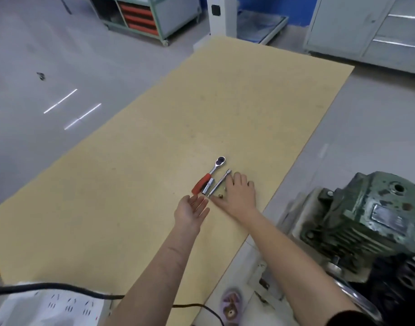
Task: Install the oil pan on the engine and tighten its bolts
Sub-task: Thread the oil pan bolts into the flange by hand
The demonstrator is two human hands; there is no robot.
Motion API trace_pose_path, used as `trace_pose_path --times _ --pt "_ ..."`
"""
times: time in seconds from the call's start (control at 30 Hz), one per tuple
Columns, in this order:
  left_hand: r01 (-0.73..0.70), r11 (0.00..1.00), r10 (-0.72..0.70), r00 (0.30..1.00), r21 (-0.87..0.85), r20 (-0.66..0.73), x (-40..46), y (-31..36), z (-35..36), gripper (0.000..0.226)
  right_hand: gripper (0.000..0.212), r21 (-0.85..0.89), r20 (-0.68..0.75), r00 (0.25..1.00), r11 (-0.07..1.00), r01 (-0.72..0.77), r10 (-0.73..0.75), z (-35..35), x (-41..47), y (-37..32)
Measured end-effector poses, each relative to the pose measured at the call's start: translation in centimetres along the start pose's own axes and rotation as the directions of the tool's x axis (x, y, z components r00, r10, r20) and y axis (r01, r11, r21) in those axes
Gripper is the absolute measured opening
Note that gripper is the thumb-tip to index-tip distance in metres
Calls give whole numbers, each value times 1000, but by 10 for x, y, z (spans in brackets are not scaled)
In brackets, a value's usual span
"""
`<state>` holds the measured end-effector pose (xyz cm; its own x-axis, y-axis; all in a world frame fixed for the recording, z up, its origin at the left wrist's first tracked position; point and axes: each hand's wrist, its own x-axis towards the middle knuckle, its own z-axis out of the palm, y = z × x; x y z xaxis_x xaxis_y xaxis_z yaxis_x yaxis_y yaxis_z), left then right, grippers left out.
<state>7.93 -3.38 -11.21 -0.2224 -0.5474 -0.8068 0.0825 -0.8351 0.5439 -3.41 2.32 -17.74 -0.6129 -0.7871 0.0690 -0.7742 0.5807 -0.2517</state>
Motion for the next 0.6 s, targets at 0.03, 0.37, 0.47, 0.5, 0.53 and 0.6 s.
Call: trace_pose_path --times 0.03,0.37,0.47,0.5,0.53,0.6 --pt "12 1000 -12 1000 8 7 3 0 -1 27 61 8 -11 1000 1000 30 -30 0 2 -2" --pt "84 991 -91 994 101 61 21 -2 -3 28 32 5 -299 933 978 211 -199 -2 1 -9" --pt "108 988 -115 991 108 64 23 -5 1 28 29 89 -249 959 983 158 -132 -1 3 -9" --pt "124 985 -132 989 118 69 22 -6 2 28 24 159 -188 980 983 96 -65 -1 4 -8" --pt "148 980 -160 984 131 80 21 -7 4 28 20 223 -106 994 975 2 22 -1 7 -7" --pt "217 964 -237 964 155 119 19 -8 8 31 22 437 35 971 870 -227 236 1 12 -6"
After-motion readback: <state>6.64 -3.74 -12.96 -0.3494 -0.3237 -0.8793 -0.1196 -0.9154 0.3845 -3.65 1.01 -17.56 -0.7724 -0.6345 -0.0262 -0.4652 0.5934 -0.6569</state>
